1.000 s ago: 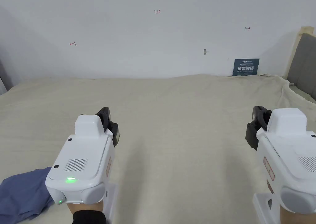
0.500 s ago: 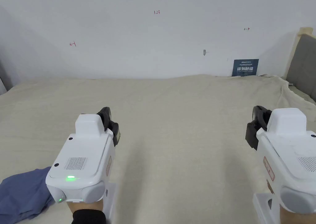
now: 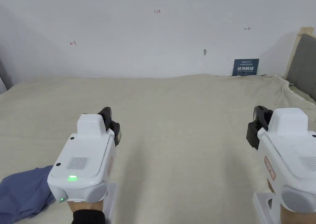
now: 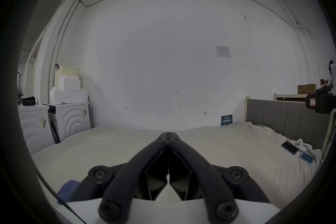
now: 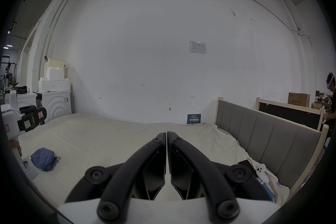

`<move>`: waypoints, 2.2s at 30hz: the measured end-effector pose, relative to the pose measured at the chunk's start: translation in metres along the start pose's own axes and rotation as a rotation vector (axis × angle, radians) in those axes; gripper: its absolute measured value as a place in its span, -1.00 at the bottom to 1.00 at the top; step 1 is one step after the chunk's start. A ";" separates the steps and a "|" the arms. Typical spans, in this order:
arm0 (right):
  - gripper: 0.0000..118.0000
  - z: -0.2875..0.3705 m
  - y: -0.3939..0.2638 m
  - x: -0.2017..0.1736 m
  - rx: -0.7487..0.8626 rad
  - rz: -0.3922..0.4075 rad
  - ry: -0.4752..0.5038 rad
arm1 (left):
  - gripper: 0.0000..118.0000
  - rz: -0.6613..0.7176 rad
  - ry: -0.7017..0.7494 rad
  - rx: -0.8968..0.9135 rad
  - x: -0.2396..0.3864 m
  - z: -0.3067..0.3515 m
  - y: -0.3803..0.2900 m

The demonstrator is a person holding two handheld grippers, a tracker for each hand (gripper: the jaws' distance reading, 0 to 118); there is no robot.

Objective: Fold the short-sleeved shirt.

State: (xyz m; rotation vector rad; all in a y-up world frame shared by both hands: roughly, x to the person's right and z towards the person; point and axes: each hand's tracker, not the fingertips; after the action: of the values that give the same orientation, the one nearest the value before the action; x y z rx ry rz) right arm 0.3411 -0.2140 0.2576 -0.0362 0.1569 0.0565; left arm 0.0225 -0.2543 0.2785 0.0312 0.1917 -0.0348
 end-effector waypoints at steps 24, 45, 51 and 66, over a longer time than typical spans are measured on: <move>1.00 -0.011 -0.015 0.018 -0.004 -0.031 0.006 | 1.00 0.012 0.035 0.027 -0.013 0.006 0.003; 1.00 -0.011 -0.013 0.012 0.003 -0.030 0.008 | 1.00 0.006 0.037 0.032 -0.011 0.005 0.001; 1.00 -0.010 -0.013 0.012 0.003 -0.032 0.012 | 1.00 0.004 0.042 0.026 -0.011 0.005 0.000; 1.00 -0.008 -0.011 0.011 0.008 -0.035 0.006 | 1.00 0.004 0.041 0.035 -0.010 0.006 0.001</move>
State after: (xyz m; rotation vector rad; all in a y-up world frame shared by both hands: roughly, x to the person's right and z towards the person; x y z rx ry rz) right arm 0.3519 -0.2249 0.2487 -0.0315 0.1629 0.0212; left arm 0.0136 -0.2532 0.2867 0.0670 0.2322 -0.0337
